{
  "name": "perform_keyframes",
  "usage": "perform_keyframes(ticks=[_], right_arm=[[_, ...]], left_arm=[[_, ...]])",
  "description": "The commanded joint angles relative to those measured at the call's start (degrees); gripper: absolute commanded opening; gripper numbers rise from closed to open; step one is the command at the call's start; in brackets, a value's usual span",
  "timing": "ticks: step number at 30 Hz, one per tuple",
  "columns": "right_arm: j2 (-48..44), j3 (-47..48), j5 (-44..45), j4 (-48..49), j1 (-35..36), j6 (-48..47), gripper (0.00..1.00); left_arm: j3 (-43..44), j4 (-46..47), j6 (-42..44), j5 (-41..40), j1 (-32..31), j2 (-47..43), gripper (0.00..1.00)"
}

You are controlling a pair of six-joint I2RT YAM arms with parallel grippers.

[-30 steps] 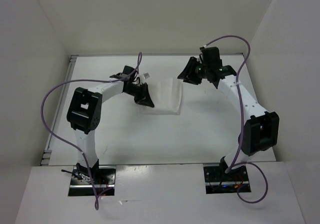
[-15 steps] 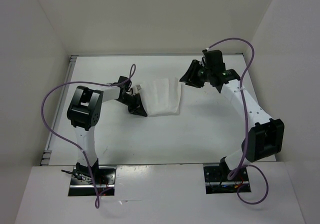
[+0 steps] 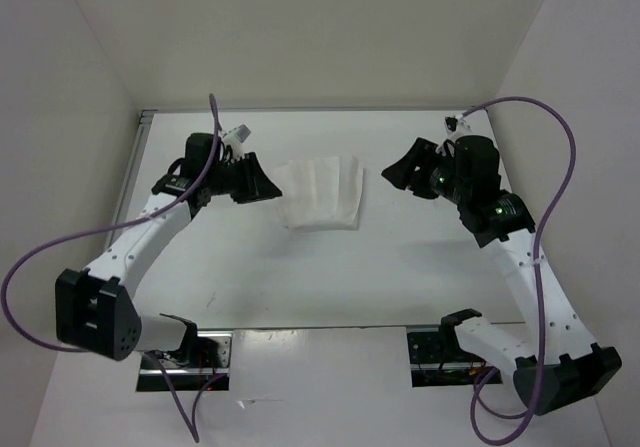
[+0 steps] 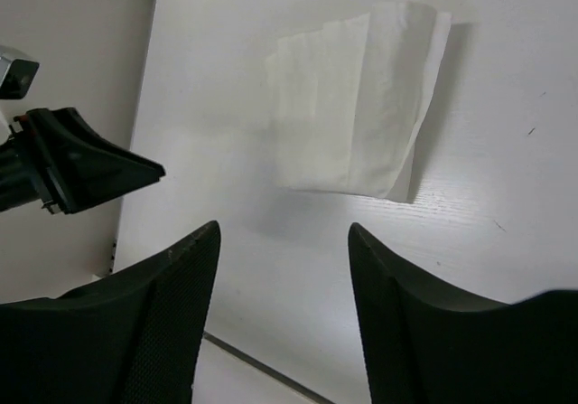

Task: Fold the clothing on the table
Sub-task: Fold the skirt

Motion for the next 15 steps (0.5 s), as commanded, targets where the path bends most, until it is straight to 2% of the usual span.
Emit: perform_keyframes(ticks=[1,3,6,7,8,10,15], right_arm=[[-2.0,-2.9,1.3,1.1,-0.7,-3.8,0.66],[-3.8,-4.7,0.7,0.5,-2.1,-5.4,0.68],[-6.0,-7.9,0.7,-1.5,-4.5,-6.1,0.81],[-7.7,-10.2,0.7,-1.5,-5.5,-6.7,0.89],[-8.6,-11.3,-1.1,-1.5,-7.4,-6.7,1.0],[-11.5,-14.2,-2.4,-2.1,-8.8,-6.1,1.0],[-15.9,-15.4,0.4,-1.6,-8.8,-4.1,1.0]], left_arm=[[-8.2,2.5,-5.0,-2.1,0.2,-2.5,0.39],[-14.3,5.4,-7.3,-4.4,0.2,-8.0,0.39],[-19.2,5.4,-10.6,-8.4,0.2,-16.4,0.39],[-20.3,5.4,-11.6,-9.1,0.2,-18.7,0.39],[-21.2,4.7,-12.2,-9.8,0.2,-23.2,0.39],[-24.2,4.7,-13.3,-10.5,-0.3,-29.3,0.39],[-30.4,4.0,-15.2,-8.4,-0.3,-37.1,0.39]])
